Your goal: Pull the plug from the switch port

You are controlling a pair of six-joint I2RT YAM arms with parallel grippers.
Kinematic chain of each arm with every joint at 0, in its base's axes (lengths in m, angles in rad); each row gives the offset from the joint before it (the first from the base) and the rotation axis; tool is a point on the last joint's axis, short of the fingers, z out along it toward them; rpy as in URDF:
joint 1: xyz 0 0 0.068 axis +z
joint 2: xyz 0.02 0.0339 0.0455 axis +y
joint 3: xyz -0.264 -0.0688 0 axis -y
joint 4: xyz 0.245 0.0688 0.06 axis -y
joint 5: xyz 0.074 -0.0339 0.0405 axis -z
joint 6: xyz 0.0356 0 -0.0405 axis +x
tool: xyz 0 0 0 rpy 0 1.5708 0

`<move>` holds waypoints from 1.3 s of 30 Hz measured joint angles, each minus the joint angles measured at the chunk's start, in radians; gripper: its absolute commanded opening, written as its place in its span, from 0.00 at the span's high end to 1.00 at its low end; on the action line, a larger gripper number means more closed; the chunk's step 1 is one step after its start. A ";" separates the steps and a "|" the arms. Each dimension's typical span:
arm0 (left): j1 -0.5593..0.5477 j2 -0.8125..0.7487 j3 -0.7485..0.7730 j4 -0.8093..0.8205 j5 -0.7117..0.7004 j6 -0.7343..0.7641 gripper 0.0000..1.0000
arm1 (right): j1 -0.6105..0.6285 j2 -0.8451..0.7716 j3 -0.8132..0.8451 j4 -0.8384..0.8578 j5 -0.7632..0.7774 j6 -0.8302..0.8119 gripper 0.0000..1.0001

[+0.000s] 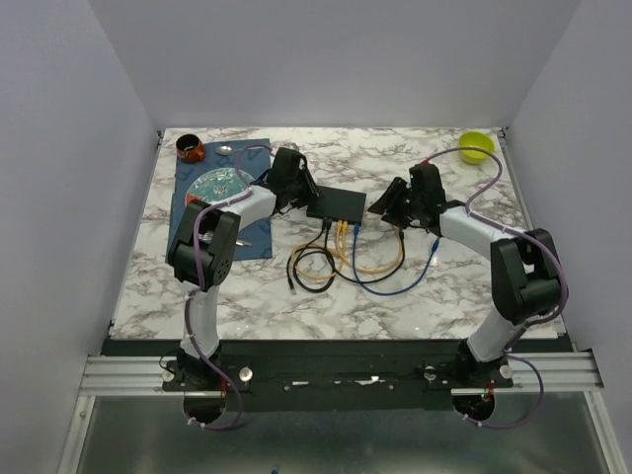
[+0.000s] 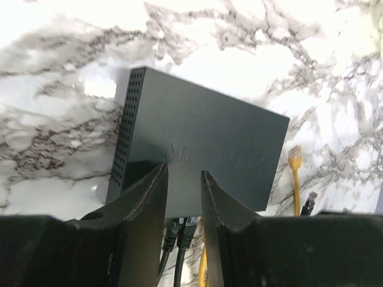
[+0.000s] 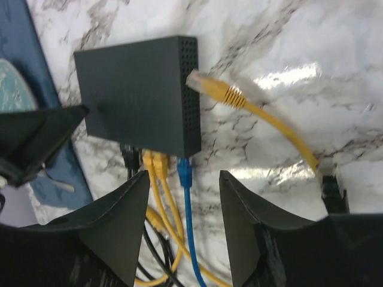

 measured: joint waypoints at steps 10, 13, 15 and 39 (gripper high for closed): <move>-0.023 0.000 0.047 -0.007 0.009 0.006 0.77 | 0.063 -0.100 -0.150 0.131 -0.106 0.006 0.34; -0.043 0.000 0.047 -0.005 0.026 0.008 0.82 | 0.069 -0.086 -0.172 0.187 -0.146 0.018 0.32; -0.051 0.000 0.047 -0.005 0.039 0.011 0.85 | 0.069 -0.074 -0.187 0.223 -0.163 0.028 0.33; 0.030 -0.012 0.017 -0.092 -0.106 -0.013 0.88 | 0.068 0.001 -0.145 0.191 -0.068 0.095 0.75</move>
